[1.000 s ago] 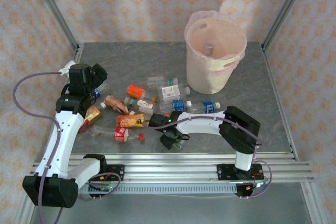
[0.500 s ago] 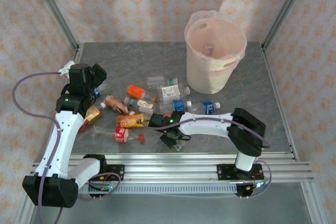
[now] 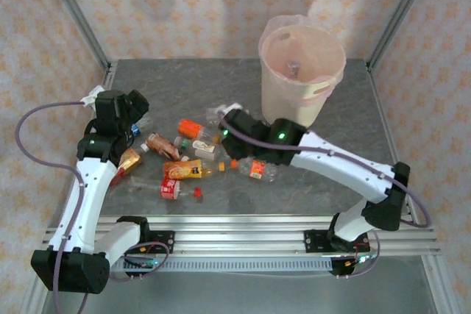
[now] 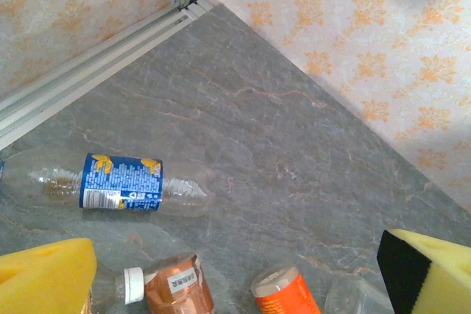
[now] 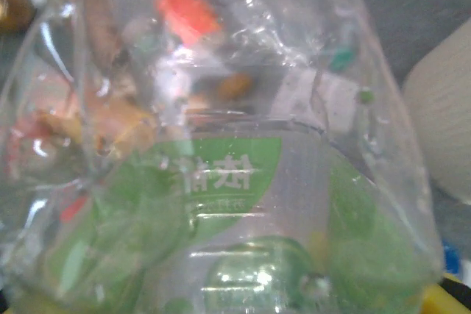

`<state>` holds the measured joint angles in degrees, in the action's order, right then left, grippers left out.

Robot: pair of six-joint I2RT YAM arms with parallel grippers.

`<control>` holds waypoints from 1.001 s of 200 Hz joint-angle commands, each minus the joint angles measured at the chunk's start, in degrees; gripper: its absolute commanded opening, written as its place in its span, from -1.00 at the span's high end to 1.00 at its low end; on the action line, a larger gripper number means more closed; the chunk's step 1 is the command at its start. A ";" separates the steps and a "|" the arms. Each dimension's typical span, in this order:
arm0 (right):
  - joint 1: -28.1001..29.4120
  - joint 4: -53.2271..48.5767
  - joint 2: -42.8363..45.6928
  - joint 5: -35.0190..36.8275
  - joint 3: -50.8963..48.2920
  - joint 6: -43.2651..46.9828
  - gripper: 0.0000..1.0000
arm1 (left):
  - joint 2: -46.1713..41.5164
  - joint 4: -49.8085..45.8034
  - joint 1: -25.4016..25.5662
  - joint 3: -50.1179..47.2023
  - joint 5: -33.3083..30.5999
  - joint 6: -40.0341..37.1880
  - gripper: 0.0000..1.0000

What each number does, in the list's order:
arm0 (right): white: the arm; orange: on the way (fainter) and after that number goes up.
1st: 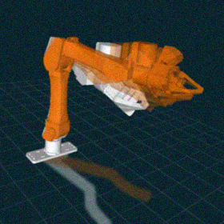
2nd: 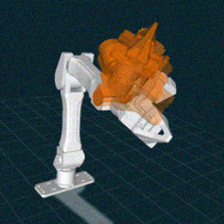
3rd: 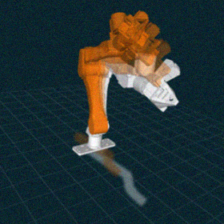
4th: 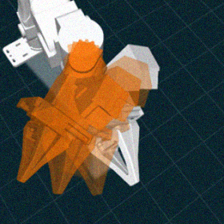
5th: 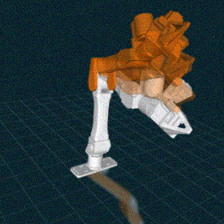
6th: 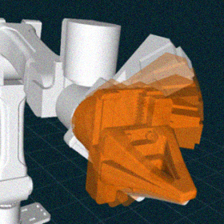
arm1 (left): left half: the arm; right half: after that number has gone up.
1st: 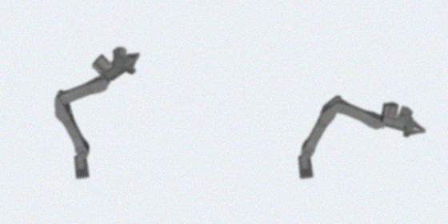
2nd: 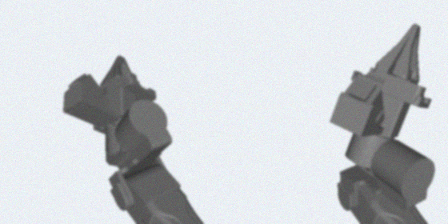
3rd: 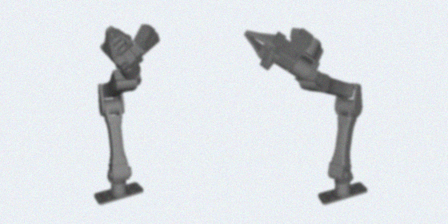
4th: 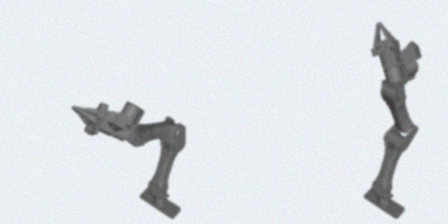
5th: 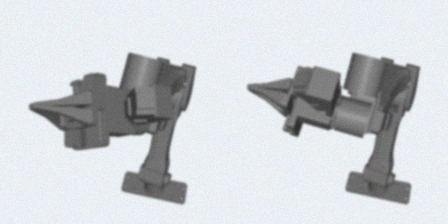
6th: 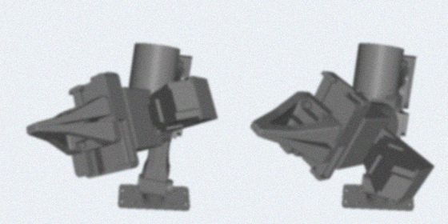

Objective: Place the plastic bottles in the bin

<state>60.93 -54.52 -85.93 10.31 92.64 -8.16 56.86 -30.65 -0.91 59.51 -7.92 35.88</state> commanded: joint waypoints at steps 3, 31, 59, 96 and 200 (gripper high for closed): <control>-4.14 -2.72 0.82 8.59 7.14 2.62 0.64 | -1.32 -1.35 -0.39 -0.33 -0.28 -1.72 -1.00; -11.04 -3.54 -1.75 11.24 16.79 5.31 0.65 | -1.23 -1.42 -0.39 -0.48 1.19 -2.11 -1.00; -17.92 -1.79 -4.35 9.86 24.57 7.16 0.66 | -1.83 -0.49 -0.40 -1.66 2.25 -1.69 -1.00; -25.41 -2.27 -10.89 9.87 34.35 7.98 0.66 | -1.91 -0.28 -0.41 -1.73 3.03 -1.60 -1.00; -40.30 -11.90 -36.36 5.00 58.02 5.51 0.65 | -1.84 -0.31 -0.39 -1.77 4.42 -1.65 -1.00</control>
<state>22.90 -62.41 -119.48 18.09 147.87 -1.50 55.88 -30.61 -0.91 57.84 -3.66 34.61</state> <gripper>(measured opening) 0.484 0.999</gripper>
